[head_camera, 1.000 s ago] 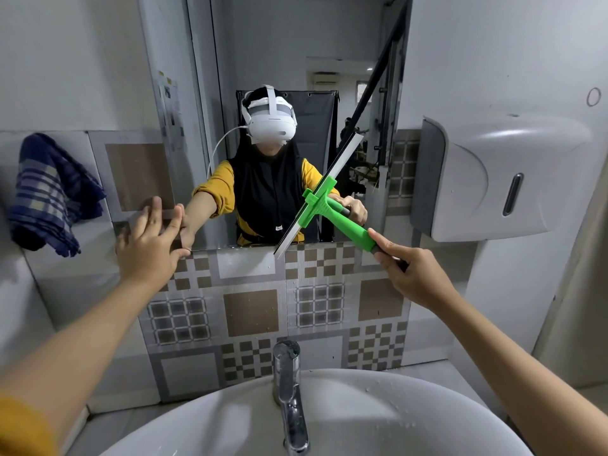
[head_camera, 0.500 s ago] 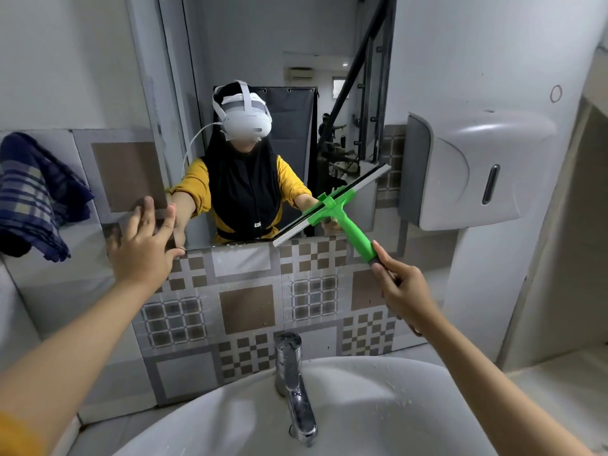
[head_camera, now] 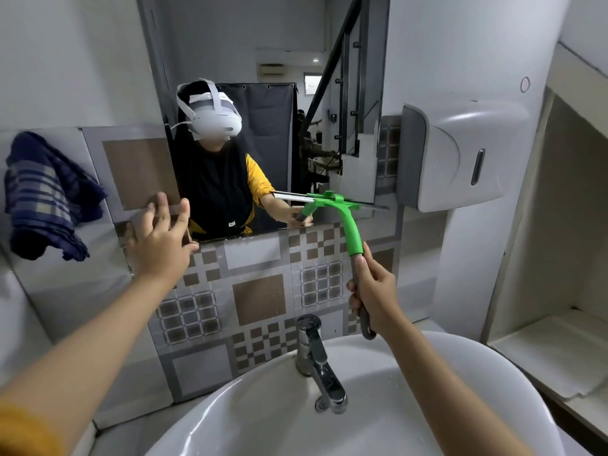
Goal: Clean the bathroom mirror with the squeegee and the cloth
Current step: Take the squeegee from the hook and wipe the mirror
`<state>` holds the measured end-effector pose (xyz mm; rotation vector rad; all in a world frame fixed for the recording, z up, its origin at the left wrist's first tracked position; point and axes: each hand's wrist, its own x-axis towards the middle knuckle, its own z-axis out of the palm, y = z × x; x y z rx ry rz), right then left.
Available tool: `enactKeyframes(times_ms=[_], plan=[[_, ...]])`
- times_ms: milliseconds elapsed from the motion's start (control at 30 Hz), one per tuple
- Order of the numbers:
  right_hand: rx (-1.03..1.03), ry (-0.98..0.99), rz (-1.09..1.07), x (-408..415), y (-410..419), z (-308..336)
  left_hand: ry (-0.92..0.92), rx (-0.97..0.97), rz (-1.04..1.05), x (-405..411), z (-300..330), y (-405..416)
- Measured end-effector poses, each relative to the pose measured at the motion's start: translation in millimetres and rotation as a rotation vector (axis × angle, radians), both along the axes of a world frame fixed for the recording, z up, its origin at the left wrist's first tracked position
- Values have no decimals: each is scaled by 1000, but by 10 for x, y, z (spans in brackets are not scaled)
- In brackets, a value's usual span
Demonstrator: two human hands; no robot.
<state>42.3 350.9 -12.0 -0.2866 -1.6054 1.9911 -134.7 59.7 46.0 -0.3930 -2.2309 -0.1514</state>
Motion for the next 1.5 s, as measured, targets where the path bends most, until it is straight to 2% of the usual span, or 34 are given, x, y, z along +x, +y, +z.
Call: enactKeyframes(times_ms=[333, 567, 733, 1033, 1300, 1500], plan=[[-440, 10, -19, -86, -682, 193, -11, -6, -58, 20, 16, -58], [-431, 59, -87, -185, -949, 169, -1, -15, -78, -33, 19, -116], [-335, 109, -91, -236, -1134, 149, 22, -27, -98, -75, 3, -139], [-442, 78, -122, -307, -1387, 231, 54, -33, -135, -91, 1, -204], [-534, 66, -60, -392, -1877, 169, 77, -82, -119, -196, -19, -309], [-474, 77, -33, -420, -2152, 60, 106, -127, -125, -239, -40, -343]])
